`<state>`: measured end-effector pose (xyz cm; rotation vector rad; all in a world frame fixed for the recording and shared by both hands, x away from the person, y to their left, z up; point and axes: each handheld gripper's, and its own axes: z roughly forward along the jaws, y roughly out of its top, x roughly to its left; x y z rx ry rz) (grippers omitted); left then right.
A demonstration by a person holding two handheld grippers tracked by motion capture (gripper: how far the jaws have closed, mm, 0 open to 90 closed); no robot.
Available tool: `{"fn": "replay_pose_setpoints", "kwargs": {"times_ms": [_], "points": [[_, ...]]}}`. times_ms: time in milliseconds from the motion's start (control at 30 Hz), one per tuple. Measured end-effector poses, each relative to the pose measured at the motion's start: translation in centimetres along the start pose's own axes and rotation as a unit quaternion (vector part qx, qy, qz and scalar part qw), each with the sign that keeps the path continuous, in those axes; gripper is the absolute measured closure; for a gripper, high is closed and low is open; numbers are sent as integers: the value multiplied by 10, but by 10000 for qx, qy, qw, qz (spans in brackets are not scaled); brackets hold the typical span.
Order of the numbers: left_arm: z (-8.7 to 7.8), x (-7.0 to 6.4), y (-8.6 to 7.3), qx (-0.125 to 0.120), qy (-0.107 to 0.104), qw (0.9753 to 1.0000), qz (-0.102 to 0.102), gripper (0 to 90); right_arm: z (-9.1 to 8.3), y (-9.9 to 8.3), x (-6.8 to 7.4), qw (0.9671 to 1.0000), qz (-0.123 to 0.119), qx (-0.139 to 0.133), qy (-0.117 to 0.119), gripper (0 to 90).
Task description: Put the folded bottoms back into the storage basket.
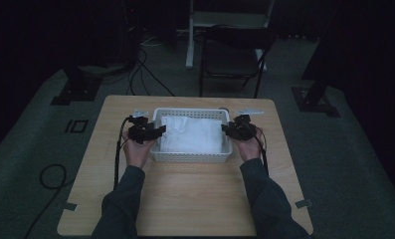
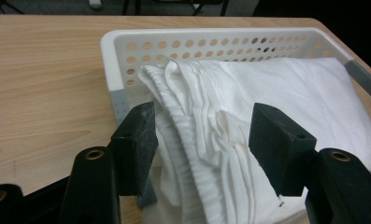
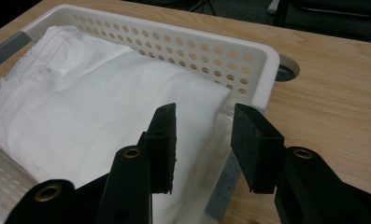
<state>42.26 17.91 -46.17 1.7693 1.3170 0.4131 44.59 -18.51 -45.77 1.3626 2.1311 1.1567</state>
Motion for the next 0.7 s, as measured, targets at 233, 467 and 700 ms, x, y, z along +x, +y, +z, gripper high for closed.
{"fn": "replay_pose_setpoints", "kwargs": {"times_ms": [233, 467, 700], "points": [[-21, -1, -13, -271, -13, 9996, 94, 411, -16, -14, 0, 9996, -136, -174, -166, 605], [-35, -3, -26, -481, 142, 9982, 322, 406, -28, -26, -1, 9985, -304, -270, -356, 607], [-39, 10, -37, -585, 370, 9973, 252, 402, -31, -38, -15, 9973, -267, -192, -651, 607]]}}
